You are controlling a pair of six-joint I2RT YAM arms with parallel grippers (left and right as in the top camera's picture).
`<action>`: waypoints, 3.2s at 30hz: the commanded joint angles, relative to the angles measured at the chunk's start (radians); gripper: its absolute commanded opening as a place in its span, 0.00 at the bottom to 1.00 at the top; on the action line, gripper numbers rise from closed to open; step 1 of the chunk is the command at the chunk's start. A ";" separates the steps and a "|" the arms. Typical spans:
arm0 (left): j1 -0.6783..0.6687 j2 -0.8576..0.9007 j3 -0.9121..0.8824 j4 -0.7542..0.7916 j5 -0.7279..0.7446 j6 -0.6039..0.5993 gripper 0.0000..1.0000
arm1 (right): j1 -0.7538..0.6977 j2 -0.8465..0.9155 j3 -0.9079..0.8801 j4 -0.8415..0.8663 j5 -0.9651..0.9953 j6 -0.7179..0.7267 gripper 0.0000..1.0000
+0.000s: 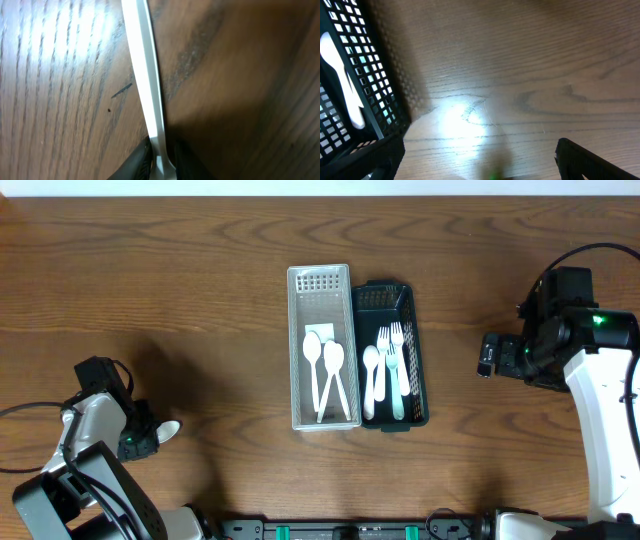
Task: Pack container
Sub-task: 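Lower the left gripper to the last white spoon and grasp it, then carry the spoon into the clear basket and open the left gripper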
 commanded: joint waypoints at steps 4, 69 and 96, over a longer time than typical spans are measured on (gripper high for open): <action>0.009 0.019 -0.022 -0.003 -0.008 0.240 0.10 | -0.009 -0.003 0.001 0.009 0.005 -0.016 0.99; -1.103 0.372 0.778 -0.177 0.007 0.822 0.06 | -0.009 -0.003 0.001 -0.011 -0.008 -0.016 0.99; -1.099 0.341 0.779 -0.201 0.003 0.913 0.95 | -0.009 -0.003 0.001 0.006 -0.008 -0.015 0.99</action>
